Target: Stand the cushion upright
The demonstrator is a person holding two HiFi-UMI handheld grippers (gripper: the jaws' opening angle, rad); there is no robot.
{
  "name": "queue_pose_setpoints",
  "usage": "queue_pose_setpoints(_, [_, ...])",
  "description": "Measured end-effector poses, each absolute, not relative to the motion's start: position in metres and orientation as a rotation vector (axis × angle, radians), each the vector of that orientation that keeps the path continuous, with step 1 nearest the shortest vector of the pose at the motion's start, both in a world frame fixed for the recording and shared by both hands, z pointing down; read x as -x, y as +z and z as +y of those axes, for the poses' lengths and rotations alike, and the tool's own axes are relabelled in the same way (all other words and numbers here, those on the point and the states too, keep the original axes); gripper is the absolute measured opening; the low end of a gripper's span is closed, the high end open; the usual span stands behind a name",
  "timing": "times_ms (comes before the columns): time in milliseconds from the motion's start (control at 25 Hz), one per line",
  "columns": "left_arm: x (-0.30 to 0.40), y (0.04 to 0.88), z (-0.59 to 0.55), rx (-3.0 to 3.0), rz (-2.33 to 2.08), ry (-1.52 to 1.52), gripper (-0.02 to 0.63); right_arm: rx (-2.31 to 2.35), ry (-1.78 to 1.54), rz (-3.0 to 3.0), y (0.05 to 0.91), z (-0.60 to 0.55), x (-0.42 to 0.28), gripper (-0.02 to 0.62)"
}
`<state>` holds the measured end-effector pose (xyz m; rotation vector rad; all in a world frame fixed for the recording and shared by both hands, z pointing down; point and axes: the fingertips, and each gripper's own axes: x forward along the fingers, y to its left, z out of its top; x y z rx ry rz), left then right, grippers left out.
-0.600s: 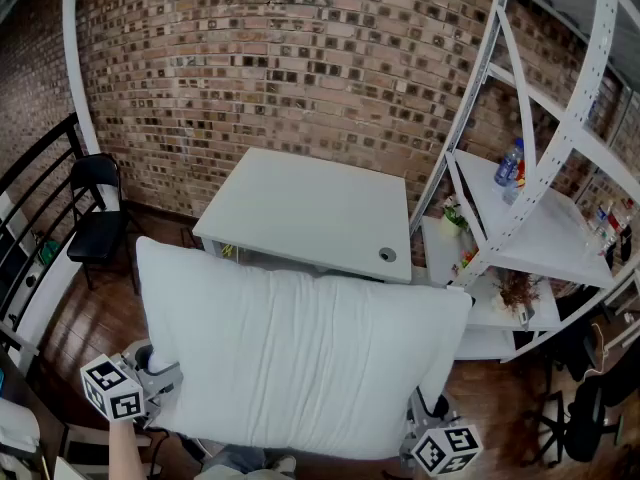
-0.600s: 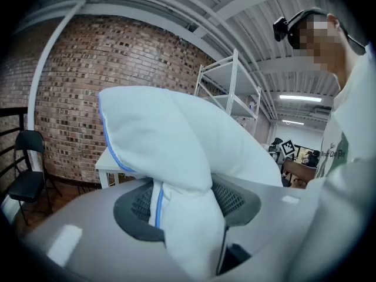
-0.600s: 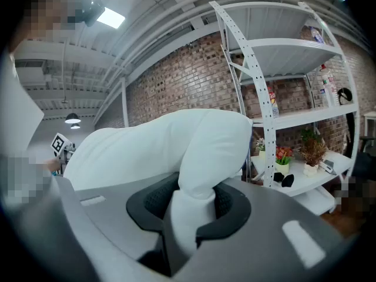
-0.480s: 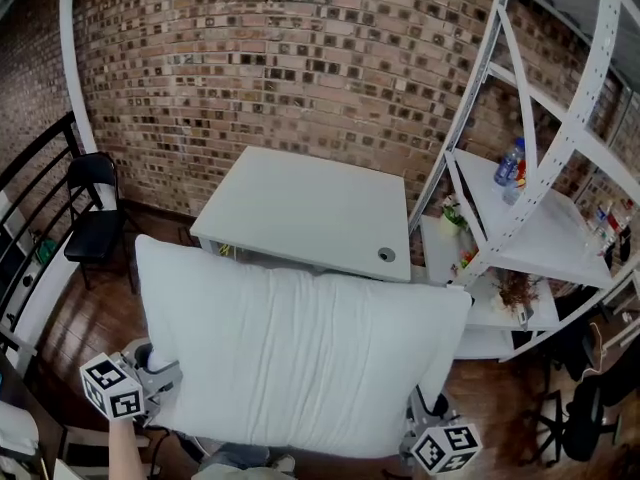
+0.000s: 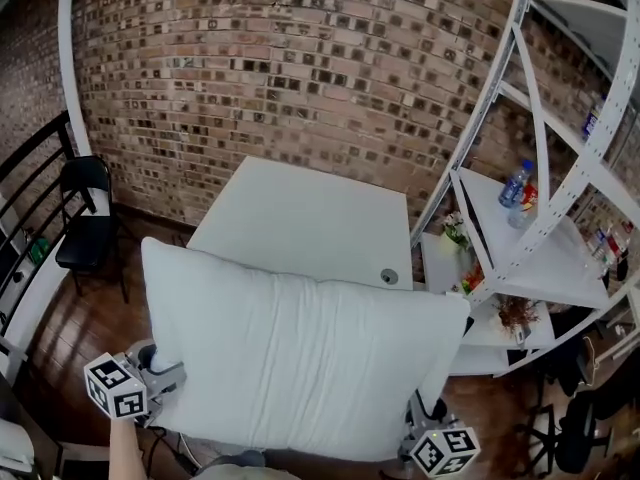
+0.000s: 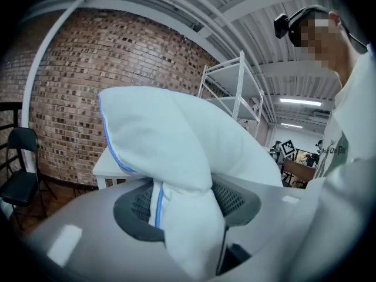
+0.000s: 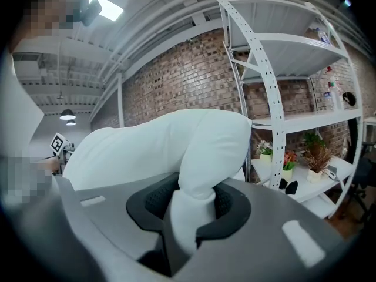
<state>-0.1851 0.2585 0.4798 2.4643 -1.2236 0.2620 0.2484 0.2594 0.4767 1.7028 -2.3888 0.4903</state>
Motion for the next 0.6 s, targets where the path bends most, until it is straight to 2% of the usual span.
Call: queue_pose_setpoints(600, [0.223, 0.487, 0.196, -2.495, -1.184, 0.227, 0.227, -1.733, 0.447, -2.331, 0.470, 0.207, -0.211, 0.097])
